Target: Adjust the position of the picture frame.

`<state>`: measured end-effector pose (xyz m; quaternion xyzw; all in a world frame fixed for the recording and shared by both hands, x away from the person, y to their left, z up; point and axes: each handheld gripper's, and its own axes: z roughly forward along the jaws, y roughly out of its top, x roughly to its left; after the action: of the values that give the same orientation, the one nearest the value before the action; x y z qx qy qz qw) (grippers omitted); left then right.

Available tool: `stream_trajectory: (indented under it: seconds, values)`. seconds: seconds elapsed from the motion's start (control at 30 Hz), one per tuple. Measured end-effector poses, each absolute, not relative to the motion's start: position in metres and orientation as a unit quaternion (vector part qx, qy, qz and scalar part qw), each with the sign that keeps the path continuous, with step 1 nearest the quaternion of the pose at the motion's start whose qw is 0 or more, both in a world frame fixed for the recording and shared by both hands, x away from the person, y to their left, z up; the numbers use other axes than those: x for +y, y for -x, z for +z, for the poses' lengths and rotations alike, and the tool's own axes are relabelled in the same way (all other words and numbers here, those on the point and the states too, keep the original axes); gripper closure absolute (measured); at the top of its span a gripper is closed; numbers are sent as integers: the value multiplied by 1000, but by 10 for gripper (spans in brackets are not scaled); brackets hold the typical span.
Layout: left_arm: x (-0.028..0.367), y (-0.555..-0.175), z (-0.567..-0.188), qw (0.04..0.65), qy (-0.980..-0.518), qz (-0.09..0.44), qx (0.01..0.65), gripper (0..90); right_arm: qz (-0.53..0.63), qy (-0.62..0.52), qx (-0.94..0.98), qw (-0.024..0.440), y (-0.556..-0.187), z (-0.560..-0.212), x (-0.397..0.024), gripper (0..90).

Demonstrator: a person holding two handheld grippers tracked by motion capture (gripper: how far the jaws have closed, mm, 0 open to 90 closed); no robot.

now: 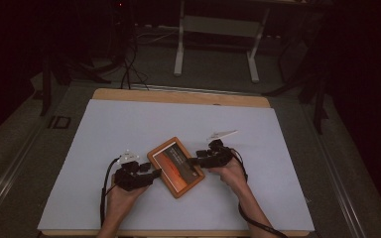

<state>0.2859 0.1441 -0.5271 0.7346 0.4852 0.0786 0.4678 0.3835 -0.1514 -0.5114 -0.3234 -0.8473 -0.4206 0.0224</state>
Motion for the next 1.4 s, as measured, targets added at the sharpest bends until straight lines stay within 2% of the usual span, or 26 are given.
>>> stream_trajectory:
  seconds: [0.17, 0.27, 0.33, 0.47, 0.6, 0.77, 0.93, 1.13, 1.23, 1.4]
  values:
    - [144, -288, -531, 470, -725, 61, 499, 378, -406, 309, -858, 56, -388, -520, -136, 377]
    - [145, -291, -534, 477, -721, 30, 502, 370, -403, 307, -859, 75, -392, -525, -130, 347]
    - [140, -292, -537, 478, -723, 7, 498, 374, -405, 309, -857, 86, -394, -526, -129, 347]
    - [133, -295, -539, 470, -726, 9, 501, 357, -401, 305, -859, 91, -396, -525, -128, 345]
    - [130, -297, -538, 464, -730, 13, 502, 371, -406, 303, -857, 96, -395, -526, -133, 377]
    - [125, -295, -528, 466, -741, 37, 482, 416, -434, 312, -838, 109, -394, -525, -148, 472]
    - [122, -297, -523, 468, -746, 40, 473, 463, -437, 321, -834, 100, -388, -519, -159, 513]
    - [119, -302, -519, 468, -747, 40, 469, 506, -456, 334, -818, 107, -377, -518, -182, 587]
    - [119, -306, -521, 479, -744, 16, 465, 534, -464, 338, -812, 106, -369, -515, -192, 609]
    - [111, -310, -513, 470, -767, 17, 437, 556, -452, 358, -812, 94, -355, -511, -201, 627]
